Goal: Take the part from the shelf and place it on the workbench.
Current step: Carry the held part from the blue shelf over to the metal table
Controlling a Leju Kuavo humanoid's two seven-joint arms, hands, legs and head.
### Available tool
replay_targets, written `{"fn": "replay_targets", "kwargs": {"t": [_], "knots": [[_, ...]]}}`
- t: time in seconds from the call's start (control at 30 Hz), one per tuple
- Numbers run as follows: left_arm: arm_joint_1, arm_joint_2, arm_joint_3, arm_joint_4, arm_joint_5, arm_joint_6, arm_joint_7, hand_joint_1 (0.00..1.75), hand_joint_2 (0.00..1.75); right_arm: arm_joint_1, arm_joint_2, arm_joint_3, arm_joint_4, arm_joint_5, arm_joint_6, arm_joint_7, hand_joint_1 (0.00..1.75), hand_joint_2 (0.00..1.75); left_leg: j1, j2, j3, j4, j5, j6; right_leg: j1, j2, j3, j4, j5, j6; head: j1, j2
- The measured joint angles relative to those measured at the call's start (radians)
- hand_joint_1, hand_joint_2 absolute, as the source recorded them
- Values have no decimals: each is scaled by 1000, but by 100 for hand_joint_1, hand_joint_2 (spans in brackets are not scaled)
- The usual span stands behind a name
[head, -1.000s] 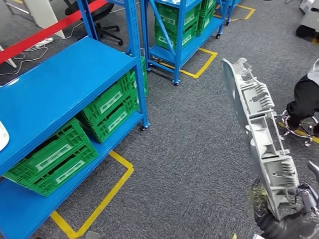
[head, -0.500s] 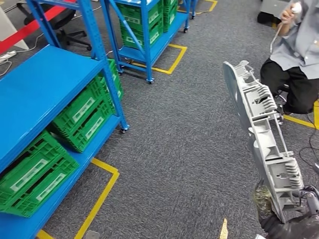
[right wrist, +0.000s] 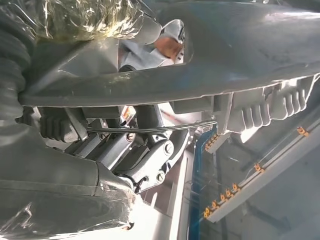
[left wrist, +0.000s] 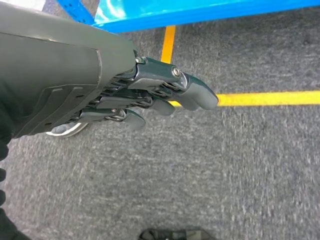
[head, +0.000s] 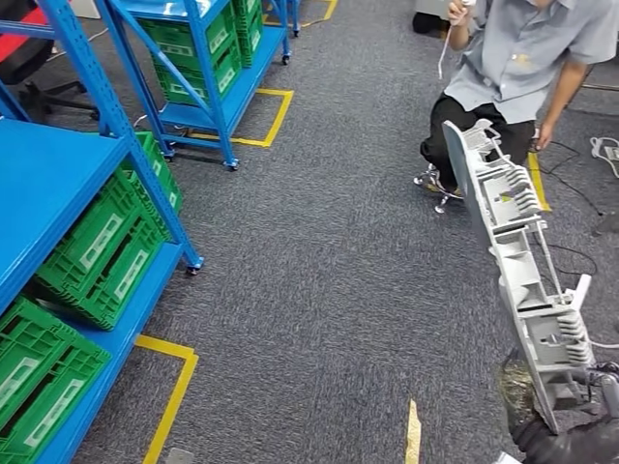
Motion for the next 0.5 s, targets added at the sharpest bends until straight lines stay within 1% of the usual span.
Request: {"fn": "replay_targets", "kwargs": {"t": [0.03, 0.07, 0.1, 0.13, 0.17, 0.2, 0.23, 0.27, 0.3, 0.33, 0.37, 0.4, 0.43, 0.47, 0.5], "knots": [[-1, 0, 0, 0, -1, -1, -2, 0, 175, 2, 0, -1, -2, 0, 0, 0, 175, 175, 1, 13, 2, -6, 3, 4, 1, -23, -11, 17, -11, 4, 2, 0], [-1, 0, 0, 0, -3, -2, -3, 0, 175, 2, 0, -2, -3, 0, 0, 0, 175, 175, 2, 28, 5, -11, 6, 9, 3, -54, -32, 56, -34, 8, 5, 0], [-1, 1, 0, 0, -4, -4, -3, 0, 175, 2, 0, -3, -4, 0, 0, -1, 175, 175, 1, 44, 6, -13, 6, 11, 2, -90, -59, 114, -65, 11, 8, 0], [1, 1, 1, 0, -4, -5, -4, 0, 175, 2, 0, -3, -5, 0, 0, -2, 175, 175, -1, 59, 6, -13, 6, 13, 1, -110, -92, 182, -98, 15, 10, 0], [2, 1, 1, 0, -5, -6, -4, 0, 175, 2, 0, -3, -5, 0, 0, -3, 175, 175, -2, 75, 6, -13, 5, 14, -2, -120, -121, 243, -122, 19, 10, 0], [2, 1, 1, 0, -6, -8, -4, 0, 175, 4, 0, -4, -5, 0, 0, -3, 175, 175, -2, 90, 6, -13, 3, 14, -4, -124, -136, 274, -128, 23, 10, 0], [2, 1, 1, 0, -7, -10, -4, 0, 175, 5, 0, -6, -5, 0, 0, -3, 175, 175, -3, 104, 7, -13, 2, 12, -7, -128, -132, 269, -116, 25, 11, 0], [1, 1, 0, 0, -9, -13, -4, 0, 175, 7, 0, -7, -5, 0, 0, -3, 175, 175, -2, 117, 9, -13, 0, 10, -9, -135, -105, 223, -88, 27, 11, 0], [0, 1, 0, 0, -12, -16, -5, 0, 175, 7, 0, -8, -6, 0, 0, -3, 175, 175, -3, 128, 13, -13, -3, 7, -10, -153, -64, 151, -55, 28, 11, 0], [-1, 2, 0, 0, -14, -19, -7, 0, 175, 7, 0, -9, -6, -1, 0, -4, 175, 175, -5, 138, 16, -12, -7, 1, -9, -174, -22, 82, -32, 27, 11, 0], [-1, 2, 0, 0, -15, -23, -9, 0, 175, 7, 0, -10, -7, -1, 0, -5, 175, 175, -8, 147, 19, -10, -11, -4, -7, -189, 9, 30, -18, 22, 10, 0], [-2, 3, 0, 0, -16, -25, -12, 0, 175, 8, 0, -11, -9, -2, 0, -6, 175, 175, -10, 155, 22, -9, -13, -10, -5, -198, 25, 3, -14, 17, 10, 0], [-4, 4, 0, 0, -17, -27, -13, 0, 175, 10, 0, -12, -10, -3, 0, -7, 175, 175, -12, 163, 23, -8, -15, -14, -1, -193, 27, -1, -16, 11, 9, 0], [-5, 4, 0, 0, -18, -29, -15, 0, 175, 12, 0, -13, -13, -3, 0, -8, 175, 175, -10, 172, 25, -8, -16, -18, -1, -181, 24, -1, -15, 4, 9, 0], [-8, 4, 0, 0, -19, -30, -16, 0, 175, 14, 0, -14, -15, -3, 0, -8, 175, 175, -8, 173, 26, -5, -20, -23, -1, -170, 23, -2, -13, -2, 9, 0]]}}
